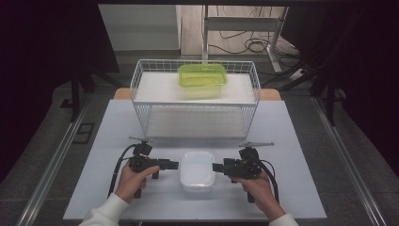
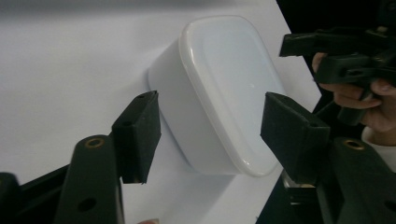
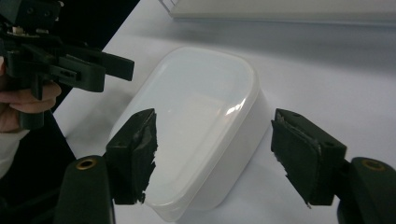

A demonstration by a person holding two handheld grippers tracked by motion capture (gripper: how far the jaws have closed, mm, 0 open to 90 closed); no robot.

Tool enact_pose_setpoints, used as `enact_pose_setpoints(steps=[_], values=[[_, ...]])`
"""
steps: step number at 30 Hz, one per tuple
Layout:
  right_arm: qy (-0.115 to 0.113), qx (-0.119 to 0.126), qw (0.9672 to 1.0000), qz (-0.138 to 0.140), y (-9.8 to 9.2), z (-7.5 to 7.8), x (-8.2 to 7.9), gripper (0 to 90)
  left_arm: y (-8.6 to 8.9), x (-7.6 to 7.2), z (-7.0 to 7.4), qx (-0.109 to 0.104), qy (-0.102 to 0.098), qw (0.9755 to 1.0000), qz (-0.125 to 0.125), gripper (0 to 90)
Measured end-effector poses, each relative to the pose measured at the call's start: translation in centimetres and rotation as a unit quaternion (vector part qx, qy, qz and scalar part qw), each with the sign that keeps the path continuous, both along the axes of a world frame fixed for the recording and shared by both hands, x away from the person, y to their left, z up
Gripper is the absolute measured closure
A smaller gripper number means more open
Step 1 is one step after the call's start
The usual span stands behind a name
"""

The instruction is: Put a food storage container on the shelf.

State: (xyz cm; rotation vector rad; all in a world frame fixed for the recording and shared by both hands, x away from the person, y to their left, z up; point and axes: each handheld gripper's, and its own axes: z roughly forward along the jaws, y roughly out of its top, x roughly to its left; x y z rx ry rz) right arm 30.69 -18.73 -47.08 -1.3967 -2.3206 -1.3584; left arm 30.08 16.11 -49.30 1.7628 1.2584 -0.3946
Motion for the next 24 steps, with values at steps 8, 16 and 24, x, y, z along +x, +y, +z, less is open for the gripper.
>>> enact_pose_setpoints(steps=[8,16,24], values=[[0.041,0.022,0.9989,0.000,-0.1,-1.2,0.5,40.0,-0.7,0.2,-0.8,-0.013,0.019,0.9996,-0.018,44.8],[0.071,0.029,0.9971,0.003,0.1,-2.3,0.8,45.9,-0.9,0.6,-1.5,-0.027,0.038,0.9987,-0.018,52.2],[0.098,0.061,0.9933,-0.002,-0.1,-2.9,1.1,57.2,-0.9,0.6,-1.7,-0.047,0.052,0.9974,-0.020,61.2]])
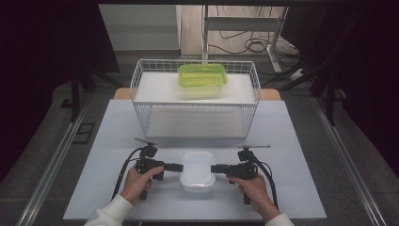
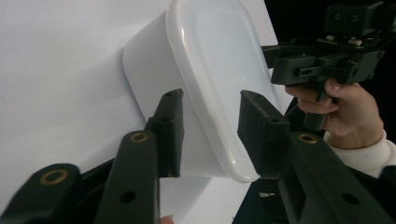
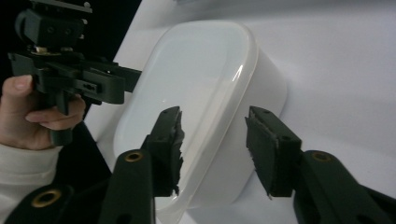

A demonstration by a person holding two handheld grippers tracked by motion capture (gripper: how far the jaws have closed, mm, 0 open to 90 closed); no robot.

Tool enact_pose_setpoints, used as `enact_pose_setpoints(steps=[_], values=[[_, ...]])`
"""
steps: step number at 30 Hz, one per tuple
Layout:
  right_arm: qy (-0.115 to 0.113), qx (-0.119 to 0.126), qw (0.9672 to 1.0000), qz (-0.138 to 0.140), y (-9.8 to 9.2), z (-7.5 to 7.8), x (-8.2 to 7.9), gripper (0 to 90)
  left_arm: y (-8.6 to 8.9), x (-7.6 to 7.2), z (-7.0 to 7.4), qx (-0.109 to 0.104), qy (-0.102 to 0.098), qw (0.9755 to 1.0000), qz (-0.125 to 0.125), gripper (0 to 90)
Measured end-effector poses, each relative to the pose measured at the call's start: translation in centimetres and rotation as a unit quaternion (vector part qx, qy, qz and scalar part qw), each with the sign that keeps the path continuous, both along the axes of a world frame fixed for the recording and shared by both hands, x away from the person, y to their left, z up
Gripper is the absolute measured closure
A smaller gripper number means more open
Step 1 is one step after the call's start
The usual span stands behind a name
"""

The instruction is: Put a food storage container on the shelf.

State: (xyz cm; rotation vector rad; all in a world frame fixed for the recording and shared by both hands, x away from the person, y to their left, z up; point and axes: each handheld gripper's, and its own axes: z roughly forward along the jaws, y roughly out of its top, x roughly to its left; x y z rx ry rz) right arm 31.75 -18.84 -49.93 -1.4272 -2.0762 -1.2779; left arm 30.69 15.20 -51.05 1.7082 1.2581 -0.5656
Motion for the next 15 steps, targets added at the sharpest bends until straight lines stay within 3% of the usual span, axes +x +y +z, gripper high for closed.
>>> enact_pose_setpoints(steps=[6,12,15], values=[[0.016,0.016,0.9998,0.002,-0.10,-0.41,0.08,64.2,-0.09,0.00,-0.10,0.003,0.000,1.0000,-0.003,70.6],[0.028,0.026,0.9992,-0.007,-0.28,-0.48,-0.01,67.0,-0.14,-0.22,-0.07,0.001,-0.001,1.0000,0.007,73.6],[0.035,0.033,0.9988,-0.012,-0.44,-0.42,-0.21,68.8,0.08,-0.42,-0.25,-0.012,0.005,0.9998,0.011,75.2]])
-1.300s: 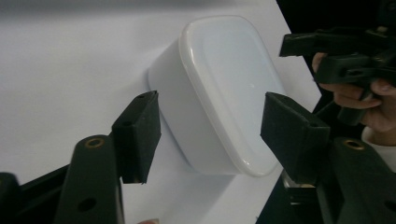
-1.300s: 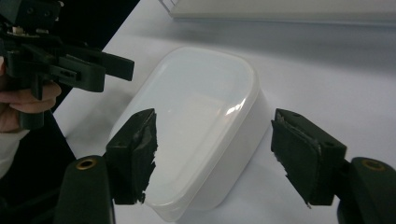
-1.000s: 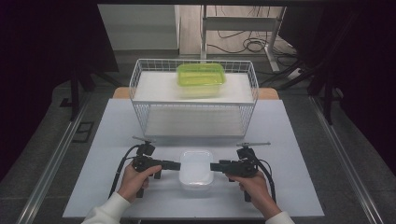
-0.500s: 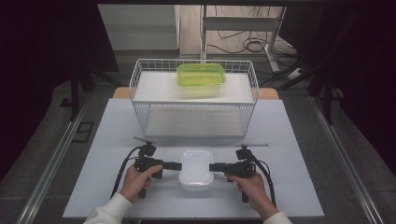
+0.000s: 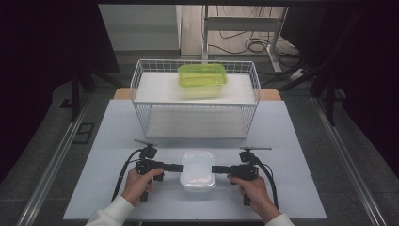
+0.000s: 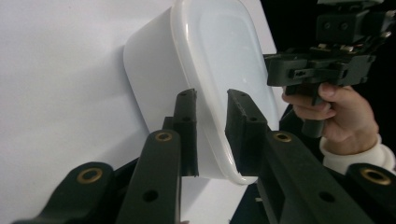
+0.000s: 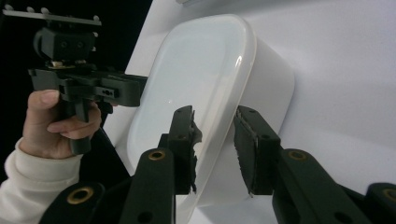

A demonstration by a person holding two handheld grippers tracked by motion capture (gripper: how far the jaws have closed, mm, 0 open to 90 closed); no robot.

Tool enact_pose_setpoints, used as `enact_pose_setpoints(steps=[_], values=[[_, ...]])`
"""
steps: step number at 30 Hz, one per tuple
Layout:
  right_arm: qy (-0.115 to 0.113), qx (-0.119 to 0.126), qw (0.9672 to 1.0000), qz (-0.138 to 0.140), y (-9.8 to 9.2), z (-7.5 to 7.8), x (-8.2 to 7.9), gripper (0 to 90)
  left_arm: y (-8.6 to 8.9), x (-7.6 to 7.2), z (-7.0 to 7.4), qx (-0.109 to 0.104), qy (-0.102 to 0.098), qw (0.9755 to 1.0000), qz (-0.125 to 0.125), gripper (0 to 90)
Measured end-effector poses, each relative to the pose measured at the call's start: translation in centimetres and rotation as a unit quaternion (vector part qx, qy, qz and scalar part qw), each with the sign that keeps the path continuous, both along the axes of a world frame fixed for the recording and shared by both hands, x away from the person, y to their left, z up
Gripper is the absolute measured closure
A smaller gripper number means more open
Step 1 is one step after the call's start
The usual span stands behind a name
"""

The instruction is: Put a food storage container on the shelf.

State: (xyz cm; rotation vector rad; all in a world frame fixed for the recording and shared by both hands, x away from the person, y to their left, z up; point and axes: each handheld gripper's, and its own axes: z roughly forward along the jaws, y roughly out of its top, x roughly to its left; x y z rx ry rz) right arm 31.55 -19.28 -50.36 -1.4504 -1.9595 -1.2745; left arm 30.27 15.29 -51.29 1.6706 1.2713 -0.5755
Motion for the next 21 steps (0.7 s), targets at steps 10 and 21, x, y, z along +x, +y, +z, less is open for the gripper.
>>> enact_pose_setpoints(steps=[10,21], values=[[-0.008,0.008,0.9999,-0.003,0.1,0.4,-0.5,72.7,0.2,-0.5,0.5,0.002,-0.015,0.9998,0.016,78.2],[-0.053,-0.008,0.9986,0.001,0.1,1.2,-0.8,77.0,-0.1,-1.0,1.4,0.006,-0.044,0.9990,0.008,80.8]])
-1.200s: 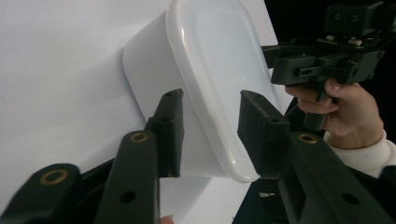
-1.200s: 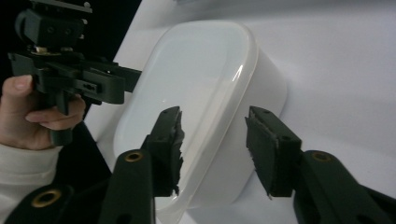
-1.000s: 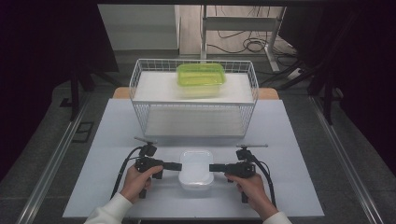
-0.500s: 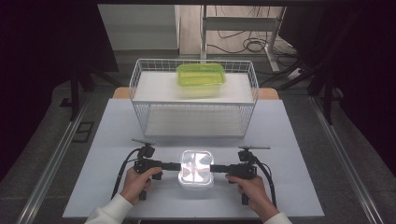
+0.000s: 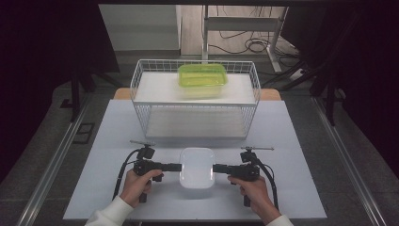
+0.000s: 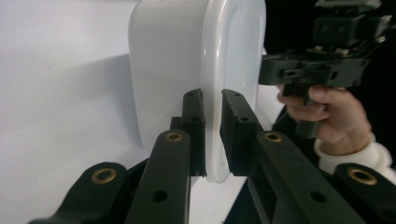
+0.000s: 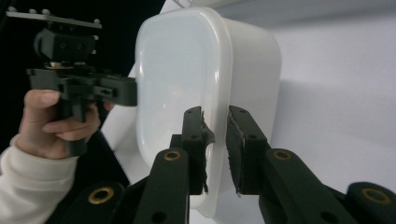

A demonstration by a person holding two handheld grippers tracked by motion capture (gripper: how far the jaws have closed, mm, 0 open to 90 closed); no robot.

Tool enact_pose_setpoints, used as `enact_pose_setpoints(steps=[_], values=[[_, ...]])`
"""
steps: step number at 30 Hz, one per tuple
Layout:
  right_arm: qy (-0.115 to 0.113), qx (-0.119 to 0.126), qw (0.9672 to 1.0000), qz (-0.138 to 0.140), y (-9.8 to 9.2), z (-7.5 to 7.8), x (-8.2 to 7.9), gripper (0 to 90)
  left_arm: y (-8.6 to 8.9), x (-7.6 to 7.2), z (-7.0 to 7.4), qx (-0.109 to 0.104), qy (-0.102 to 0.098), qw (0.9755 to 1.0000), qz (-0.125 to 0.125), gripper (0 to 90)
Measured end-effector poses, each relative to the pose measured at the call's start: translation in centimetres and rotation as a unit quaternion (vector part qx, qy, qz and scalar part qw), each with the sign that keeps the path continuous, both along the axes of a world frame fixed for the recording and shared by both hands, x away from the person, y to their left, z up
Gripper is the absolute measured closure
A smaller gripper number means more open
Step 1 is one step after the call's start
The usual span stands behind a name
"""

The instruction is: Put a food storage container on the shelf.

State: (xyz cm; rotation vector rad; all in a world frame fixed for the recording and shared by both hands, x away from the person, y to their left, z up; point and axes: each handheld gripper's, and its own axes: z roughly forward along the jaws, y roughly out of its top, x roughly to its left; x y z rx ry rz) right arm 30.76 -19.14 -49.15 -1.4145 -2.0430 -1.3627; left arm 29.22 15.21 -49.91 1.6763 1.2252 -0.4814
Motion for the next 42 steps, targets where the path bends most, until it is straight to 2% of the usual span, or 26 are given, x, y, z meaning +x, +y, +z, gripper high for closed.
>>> enact_pose_setpoints(steps=[5,10,11,15,17,19,22,29,32,42], values=[[-0.010,-0.005,0.9999,0.000,0.0,0.1,0.0,77.5,-0.2,-0.2,0.4,0.012,-0.017,0.9998,0.002,80.8],[-0.018,0.000,0.9998,0.002,-0.1,0.4,-0.1,77.8,-0.1,-0.2,0.7,0.009,-0.025,0.9996,0.002,80.8],[-0.027,0.002,0.9996,0.005,-0.1,0.7,-0.2,77.9,-0.1,-0.3,0.9,0.007,-0.031,0.9995,0.001,80.9],[-0.037,0.005,0.9993,0.007,-0.2,1.1,-0.3,78.0,0.0,-0.4,1.2,0.003,-0.040,0.9992,0.000,80.9],[-0.051,0.006,0.9986,0.013,-0.2,1.5,-0.4,78.1,0.0,-0.5,1.6,0.003,-0.052,0.9986,-0.002,80.8],[-0.057,0.006,0.9983,0.013,-0.2,1.7,-0.5,78.1,0.0,-0.5,1.8,0.000,-0.054,0.9985,-0.001,80.8],[-0.076,0.007,0.9969,0.018,-0.3,2.6,-0.7,78.1,0.1,-0.6,2.4,-0.003,-0.068,0.9977,-0.005,80.8],[-0.103,0.002,0.9944,0.024,-0.4,3.8,-1.0,77.9,0.0,-0.6,3.4,-0.009,-0.084,0.9964,-0.007,80.9],[-0.122,-0.004,0.9921,0.028,-0.5,4.6,-1.1,77.7,-0.1,-0.6,4.1,-0.007,-0.097,0.9952,-0.011,80.9],[-0.152,-0.016,0.9877,0.029,-0.5,5.7,-1.1,77.3,-0.2,-0.6,5.6,-0.003,-0.126,0.9920,-0.015,81.2]])
